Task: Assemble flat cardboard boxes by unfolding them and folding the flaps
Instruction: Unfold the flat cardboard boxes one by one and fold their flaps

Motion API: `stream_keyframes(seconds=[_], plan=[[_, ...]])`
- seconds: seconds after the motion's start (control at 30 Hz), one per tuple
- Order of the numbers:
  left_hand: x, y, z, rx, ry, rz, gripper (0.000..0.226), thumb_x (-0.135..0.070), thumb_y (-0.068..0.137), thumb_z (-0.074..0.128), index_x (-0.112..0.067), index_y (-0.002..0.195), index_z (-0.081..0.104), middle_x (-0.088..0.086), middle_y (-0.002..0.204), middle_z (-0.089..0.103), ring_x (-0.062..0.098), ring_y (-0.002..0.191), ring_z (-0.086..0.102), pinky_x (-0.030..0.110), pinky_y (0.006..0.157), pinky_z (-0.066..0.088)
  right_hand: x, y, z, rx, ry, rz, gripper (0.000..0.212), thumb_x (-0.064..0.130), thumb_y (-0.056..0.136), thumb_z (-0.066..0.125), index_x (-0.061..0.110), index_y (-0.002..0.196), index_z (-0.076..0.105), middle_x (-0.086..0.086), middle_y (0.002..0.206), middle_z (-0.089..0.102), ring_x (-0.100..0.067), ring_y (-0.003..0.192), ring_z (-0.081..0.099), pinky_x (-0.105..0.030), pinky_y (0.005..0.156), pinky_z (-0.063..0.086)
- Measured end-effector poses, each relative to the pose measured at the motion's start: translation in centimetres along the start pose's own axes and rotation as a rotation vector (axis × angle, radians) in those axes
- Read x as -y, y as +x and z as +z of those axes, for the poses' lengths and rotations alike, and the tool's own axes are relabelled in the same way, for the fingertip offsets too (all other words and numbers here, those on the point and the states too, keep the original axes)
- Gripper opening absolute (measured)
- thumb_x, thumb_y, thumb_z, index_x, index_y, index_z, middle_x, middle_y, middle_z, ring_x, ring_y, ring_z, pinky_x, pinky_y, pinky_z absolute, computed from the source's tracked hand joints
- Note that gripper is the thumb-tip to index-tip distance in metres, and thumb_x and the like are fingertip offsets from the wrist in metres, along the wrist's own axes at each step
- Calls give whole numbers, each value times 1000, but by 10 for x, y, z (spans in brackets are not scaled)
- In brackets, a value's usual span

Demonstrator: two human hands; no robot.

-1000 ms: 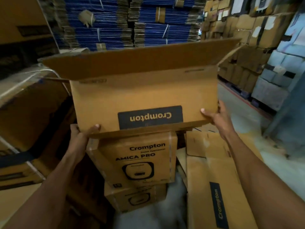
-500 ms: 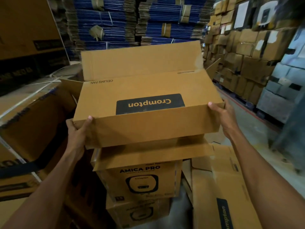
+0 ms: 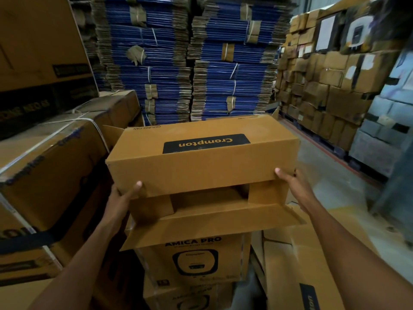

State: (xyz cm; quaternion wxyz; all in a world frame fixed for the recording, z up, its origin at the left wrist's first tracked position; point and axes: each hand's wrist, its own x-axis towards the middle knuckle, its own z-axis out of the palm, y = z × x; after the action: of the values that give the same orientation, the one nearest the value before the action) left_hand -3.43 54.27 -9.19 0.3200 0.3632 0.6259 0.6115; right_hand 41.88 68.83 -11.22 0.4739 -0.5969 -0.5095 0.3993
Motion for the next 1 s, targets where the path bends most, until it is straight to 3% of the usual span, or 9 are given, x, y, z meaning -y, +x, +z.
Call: stream_keyframes(seconds=[0.07,0.17,0.33,0.53,0.7,0.77,0.87,0.9,1.0], plan=[[15,-5,-3,55,16,-82,99,-59,72,76,-25,155,35,3,149,51,28,138,47,52,116,36,-16,-8,3,51,-1,66,99,77,74,70,27,153,37,1,151,49,-28,137,47,-54,112,39],[27,-8,-1,81,32,-161,92,-59,83,70,-26,159,28,3,157,42,31,144,39,57,119,30,-23,-17,7,100,11,116,88,63,88,65,28,158,25,-1,159,38,-31,143,39,-55,115,34],[11,2,-8,64,126,-149,98,-70,74,72,-28,155,38,3,149,52,31,134,51,57,113,38,-3,-6,-7,167,-34,142,87,43,90,71,21,160,24,-6,161,36,-33,141,42,-50,113,36],[-50,22,-24,173,198,-62,56,-57,82,74,-34,131,61,-4,125,65,23,116,60,44,104,43,58,10,-30,114,-29,53,63,35,93,64,26,151,43,-8,150,47,-31,124,46,-46,101,38],[-93,41,-19,193,297,100,51,-37,94,67,-19,141,55,2,124,64,13,100,61,34,93,46,117,18,-36,207,-249,-8,64,37,93,65,28,152,42,-8,157,39,-36,140,38,-49,106,33],[-99,46,-19,255,366,-7,61,-45,88,73,-23,141,51,5,134,60,17,106,61,36,96,47,130,18,-35,268,-406,45,65,41,95,64,26,153,40,-8,159,37,-37,141,38,-52,108,34],[-83,56,-23,315,688,-162,137,-76,49,85,-22,158,22,9,158,38,32,140,42,54,116,35,136,14,-22,352,-825,28,59,48,99,57,16,149,47,-10,156,42,-32,140,40,-45,110,33],[-76,59,-22,312,766,-169,148,-78,44,83,-24,160,9,10,163,28,34,146,32,56,119,30,135,12,-15,349,-958,-8,60,50,99,56,16,148,48,-10,154,44,-31,139,41,-44,110,34],[-73,52,-15,311,817,-123,147,-67,61,82,-21,159,-18,12,168,10,34,152,18,54,123,24,132,-3,16,216,-1150,-223,54,53,95,61,22,139,55,-8,143,53,-31,130,47,-49,109,38]])
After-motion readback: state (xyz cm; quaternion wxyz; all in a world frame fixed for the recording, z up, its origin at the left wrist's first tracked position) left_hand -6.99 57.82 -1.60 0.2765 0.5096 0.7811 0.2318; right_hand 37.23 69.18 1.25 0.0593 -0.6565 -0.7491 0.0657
